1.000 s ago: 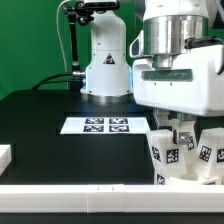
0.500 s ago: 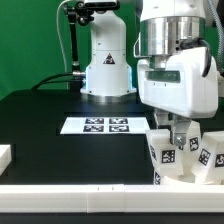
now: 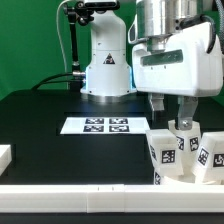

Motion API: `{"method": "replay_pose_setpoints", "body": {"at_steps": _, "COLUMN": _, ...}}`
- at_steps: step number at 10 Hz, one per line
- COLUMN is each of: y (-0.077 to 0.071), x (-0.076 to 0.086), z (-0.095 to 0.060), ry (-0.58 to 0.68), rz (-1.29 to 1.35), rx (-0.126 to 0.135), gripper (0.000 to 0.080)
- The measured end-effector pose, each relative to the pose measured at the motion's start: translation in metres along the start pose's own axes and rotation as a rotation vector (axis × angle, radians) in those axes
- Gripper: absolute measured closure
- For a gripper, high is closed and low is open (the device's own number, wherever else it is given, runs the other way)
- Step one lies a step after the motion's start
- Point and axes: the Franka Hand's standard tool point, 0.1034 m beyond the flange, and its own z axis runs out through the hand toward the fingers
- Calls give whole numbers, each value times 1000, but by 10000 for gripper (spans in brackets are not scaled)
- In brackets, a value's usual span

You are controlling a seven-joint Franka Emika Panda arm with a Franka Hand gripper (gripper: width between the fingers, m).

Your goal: Assemble stool

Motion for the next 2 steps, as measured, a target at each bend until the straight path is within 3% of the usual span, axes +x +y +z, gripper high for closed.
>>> {"method": "replay_pose_setpoints", "body": {"at_steps": 2, "y": 0, "x": 0, "z": 1, "ry": 0, "rz": 0, "rx": -1, "gripper": 151}}
